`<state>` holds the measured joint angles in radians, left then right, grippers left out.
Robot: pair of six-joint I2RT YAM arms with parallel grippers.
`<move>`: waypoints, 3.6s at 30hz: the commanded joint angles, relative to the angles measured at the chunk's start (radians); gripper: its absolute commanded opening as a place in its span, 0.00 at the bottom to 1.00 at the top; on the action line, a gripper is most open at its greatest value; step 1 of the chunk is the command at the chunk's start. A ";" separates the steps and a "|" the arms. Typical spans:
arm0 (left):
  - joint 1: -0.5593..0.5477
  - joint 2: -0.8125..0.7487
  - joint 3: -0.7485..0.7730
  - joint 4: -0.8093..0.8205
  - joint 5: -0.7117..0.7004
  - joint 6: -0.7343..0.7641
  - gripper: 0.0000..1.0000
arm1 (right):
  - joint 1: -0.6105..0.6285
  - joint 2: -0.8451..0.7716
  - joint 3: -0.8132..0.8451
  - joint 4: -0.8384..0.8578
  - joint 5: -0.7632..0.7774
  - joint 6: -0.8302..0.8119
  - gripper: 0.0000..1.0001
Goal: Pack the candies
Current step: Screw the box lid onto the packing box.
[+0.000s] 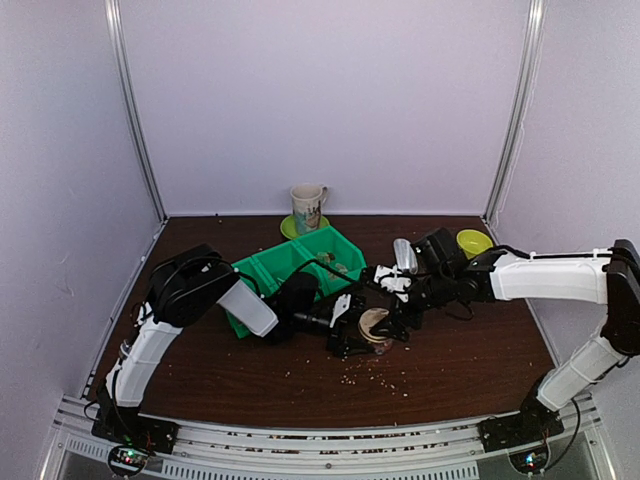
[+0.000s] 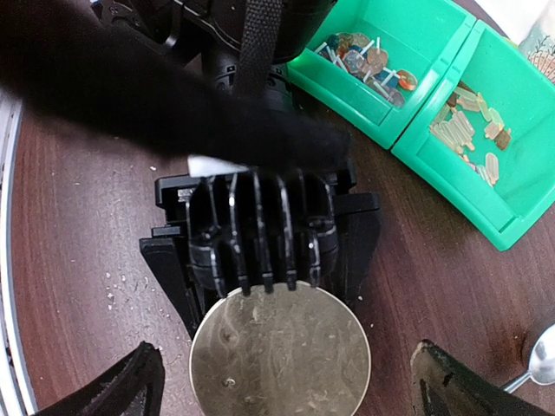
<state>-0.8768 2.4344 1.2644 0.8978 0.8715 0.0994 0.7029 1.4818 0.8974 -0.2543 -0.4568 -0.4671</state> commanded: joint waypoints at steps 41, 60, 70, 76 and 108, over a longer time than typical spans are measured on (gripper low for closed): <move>0.004 0.044 -0.014 -0.056 -0.103 -0.009 0.72 | 0.068 0.078 0.064 -0.070 0.201 0.203 0.84; 0.004 0.034 -0.006 -0.084 -0.296 -0.029 0.72 | 0.084 0.080 0.057 -0.022 0.342 0.463 0.79; 0.004 0.029 -0.006 -0.097 -0.359 -0.027 0.71 | 0.122 0.187 0.151 -0.046 0.444 0.627 0.81; 0.004 0.027 -0.007 -0.103 -0.375 -0.021 0.71 | 0.143 0.187 0.147 -0.045 0.499 0.644 0.86; 0.004 0.026 -0.060 0.064 0.035 -0.045 0.72 | 0.062 -0.121 -0.053 -0.129 0.166 0.019 1.00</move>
<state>-0.8707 2.4348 1.2339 0.9695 0.7746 0.0685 0.7677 1.3476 0.8406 -0.3542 -0.1951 -0.3244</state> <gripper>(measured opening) 0.779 0.995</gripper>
